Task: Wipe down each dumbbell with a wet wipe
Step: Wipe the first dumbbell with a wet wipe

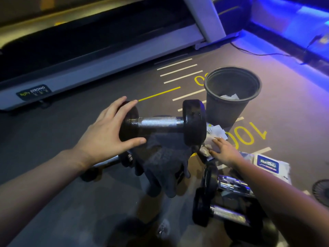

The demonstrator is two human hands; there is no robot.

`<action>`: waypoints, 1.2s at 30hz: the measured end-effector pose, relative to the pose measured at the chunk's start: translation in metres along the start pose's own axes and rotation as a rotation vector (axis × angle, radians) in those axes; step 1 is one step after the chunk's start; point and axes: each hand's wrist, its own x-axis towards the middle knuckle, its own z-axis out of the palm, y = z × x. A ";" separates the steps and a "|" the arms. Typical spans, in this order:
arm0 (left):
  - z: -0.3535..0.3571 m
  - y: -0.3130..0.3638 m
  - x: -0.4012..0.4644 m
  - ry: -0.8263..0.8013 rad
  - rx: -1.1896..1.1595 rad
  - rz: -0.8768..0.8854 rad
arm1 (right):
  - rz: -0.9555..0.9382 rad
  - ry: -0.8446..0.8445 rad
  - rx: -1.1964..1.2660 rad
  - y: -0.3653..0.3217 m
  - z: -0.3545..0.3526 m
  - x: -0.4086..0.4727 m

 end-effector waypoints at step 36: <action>-0.017 -0.022 0.003 -0.126 -0.305 0.082 | -0.516 0.228 -0.088 -0.286 -0.159 -0.123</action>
